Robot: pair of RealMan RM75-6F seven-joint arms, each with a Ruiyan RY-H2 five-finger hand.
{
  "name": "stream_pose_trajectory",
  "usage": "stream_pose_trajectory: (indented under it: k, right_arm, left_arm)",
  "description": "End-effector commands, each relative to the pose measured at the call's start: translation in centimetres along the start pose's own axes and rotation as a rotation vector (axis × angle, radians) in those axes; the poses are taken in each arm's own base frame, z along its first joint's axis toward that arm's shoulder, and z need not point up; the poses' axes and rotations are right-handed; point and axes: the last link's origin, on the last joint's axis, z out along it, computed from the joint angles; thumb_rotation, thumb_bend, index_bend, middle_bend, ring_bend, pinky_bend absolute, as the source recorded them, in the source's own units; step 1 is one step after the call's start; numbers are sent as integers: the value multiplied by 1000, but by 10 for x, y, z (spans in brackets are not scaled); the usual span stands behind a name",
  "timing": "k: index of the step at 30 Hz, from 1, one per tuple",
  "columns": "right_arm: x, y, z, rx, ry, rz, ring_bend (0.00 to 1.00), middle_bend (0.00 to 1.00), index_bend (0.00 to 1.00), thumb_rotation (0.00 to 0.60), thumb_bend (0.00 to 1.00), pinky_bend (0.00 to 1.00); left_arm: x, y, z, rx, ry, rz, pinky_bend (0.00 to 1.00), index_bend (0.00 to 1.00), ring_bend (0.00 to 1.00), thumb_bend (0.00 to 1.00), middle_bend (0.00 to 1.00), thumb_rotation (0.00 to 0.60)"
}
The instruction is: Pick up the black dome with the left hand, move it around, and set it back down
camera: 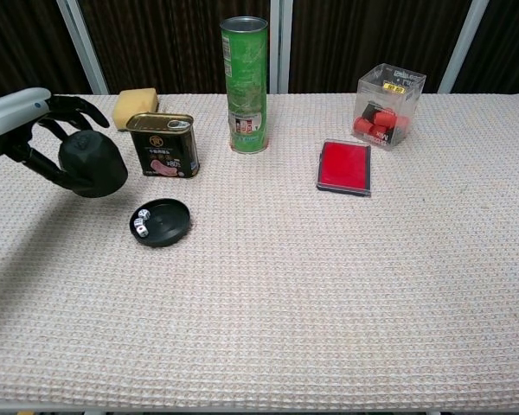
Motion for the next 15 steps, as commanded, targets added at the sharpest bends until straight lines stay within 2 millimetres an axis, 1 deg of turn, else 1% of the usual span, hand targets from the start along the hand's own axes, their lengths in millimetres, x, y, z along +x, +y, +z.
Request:
stream_pose_trajectory:
  k: [1, 4, 6, 9, 10, 12, 15]
  right_arm:
    - [0, -1, 0, 1, 1, -1, 0, 0, 0, 600, 185, 0]
    - [1, -2, 0, 2, 4, -2, 0, 0, 0, 600, 186, 0]
    - [2, -2, 0, 1, 6, -3, 0, 0, 0, 600, 184, 0]
    - [4, -2, -1, 0, 10, -1, 0, 0, 0, 600, 184, 0]
    - [4, -2, -1, 1, 10, -1, 0, 0, 0, 600, 185, 0]
    - [5, -2, -1, 2, 11, 0, 0, 0, 0, 600, 185, 0]
    - [5, -3, -1, 3, 12, 0, 0, 0, 0, 600, 184, 0]
  left_arm:
    - [1, -6, 7, 28, 14, -16, 280, 264, 212, 203, 395, 600]
    - [-2, -10, 9, 43, 10, -24, 275, 263, 200, 199, 370, 600]
    - [-4, -13, 10, 50, 0, -18, 265, 248, 162, 184, 305, 600]
    - [-4, -17, 11, 55, 5, -26, 230, 200, 89, 130, 166, 600]
    - [-4, -17, 11, 57, 12, -31, 219, 192, 77, 118, 146, 600]
    - [-2, -19, 12, 60, 28, -41, 197, 181, 55, 101, 118, 600]
    - [0, -20, 12, 58, 42, -41, 192, 182, 54, 100, 117, 600]
